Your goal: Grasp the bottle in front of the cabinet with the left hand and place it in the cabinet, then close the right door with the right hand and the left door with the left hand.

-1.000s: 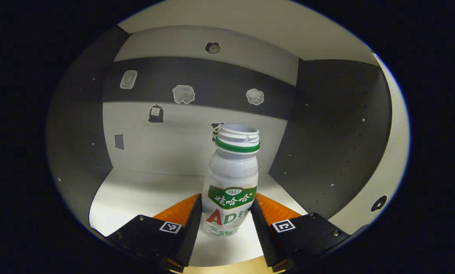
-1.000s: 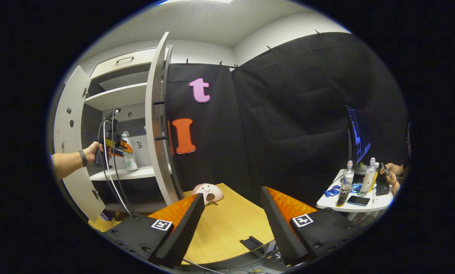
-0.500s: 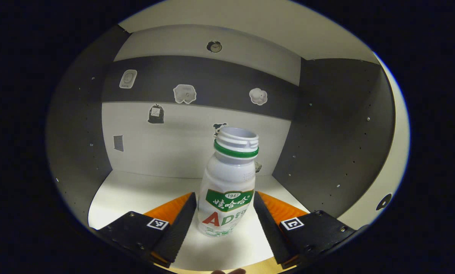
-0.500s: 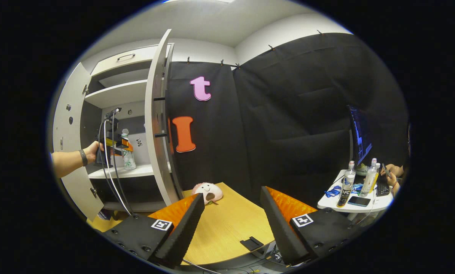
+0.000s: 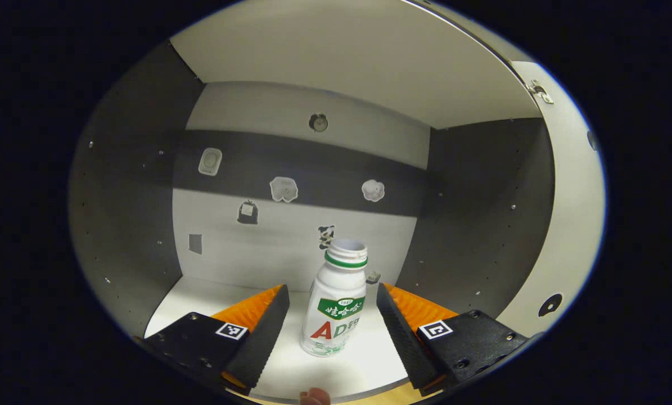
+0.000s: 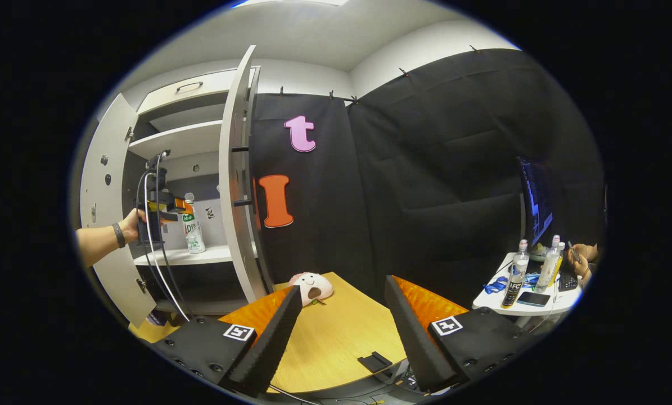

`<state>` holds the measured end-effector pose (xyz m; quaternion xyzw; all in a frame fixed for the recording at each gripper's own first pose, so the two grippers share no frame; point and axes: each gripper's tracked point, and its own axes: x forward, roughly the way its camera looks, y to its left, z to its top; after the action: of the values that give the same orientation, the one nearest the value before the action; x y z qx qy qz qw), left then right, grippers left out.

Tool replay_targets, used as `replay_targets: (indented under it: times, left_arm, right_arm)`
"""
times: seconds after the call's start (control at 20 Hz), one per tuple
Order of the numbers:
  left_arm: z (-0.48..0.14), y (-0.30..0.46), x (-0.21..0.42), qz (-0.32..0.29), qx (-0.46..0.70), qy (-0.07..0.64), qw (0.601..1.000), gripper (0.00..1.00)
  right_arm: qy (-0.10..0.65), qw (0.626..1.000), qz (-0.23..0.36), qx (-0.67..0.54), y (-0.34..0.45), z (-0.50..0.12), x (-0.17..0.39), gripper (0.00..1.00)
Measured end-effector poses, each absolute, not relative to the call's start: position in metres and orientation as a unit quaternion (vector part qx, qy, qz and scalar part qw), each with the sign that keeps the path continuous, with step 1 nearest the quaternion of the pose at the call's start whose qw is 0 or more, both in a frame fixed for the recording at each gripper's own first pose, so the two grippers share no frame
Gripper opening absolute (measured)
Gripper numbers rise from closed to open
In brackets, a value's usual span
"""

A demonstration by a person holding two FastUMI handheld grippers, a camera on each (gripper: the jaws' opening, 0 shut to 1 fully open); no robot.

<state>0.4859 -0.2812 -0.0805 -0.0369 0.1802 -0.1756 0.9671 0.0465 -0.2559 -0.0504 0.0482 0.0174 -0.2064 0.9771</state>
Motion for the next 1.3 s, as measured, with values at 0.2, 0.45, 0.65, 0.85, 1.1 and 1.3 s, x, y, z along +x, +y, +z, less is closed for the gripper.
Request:
replay_targets:
  times: [0.2, 0.45, 0.65, 0.85, 1.1, 1.3]
  left_arm:
    - [-0.039, -0.279, 0.450, -0.189, -0.049, 0.146, 0.970, 0.96]
    - [0.011, -0.259, 0.399, -0.191, -0.078, 0.086, 0.975, 0.93]
    - [0.033, -0.241, 0.349, -0.192, -0.086, 0.051, 0.976, 0.95]
    - [0.036, -0.227, 0.296, -0.184, -0.080, 0.037, 0.979, 0.95]
    - [0.021, -0.199, 0.243, -0.142, -0.059, 0.026, 0.988, 0.95]
    - [-0.015, -0.178, 0.207, -0.106, -0.054, 0.045, 0.992, 0.95]
  right_arm:
    - [0.021, 0.982, -0.183, 0.047, -0.247, -0.051, 0.055, 0.98]
    - [0.024, 0.988, -0.144, 0.039, -0.231, -0.046, 0.067, 0.98]
    - [0.020, 0.993, -0.114, 0.036, -0.216, -0.039, 0.075, 0.98]
    - [0.021, 0.996, -0.079, 0.035, -0.200, -0.039, 0.085, 0.98]
    - [0.019, 0.998, -0.042, 0.035, -0.180, -0.036, 0.097, 0.98]
    - [0.023, 0.999, -0.029, 0.031, -0.170, -0.037, 0.101, 0.98]
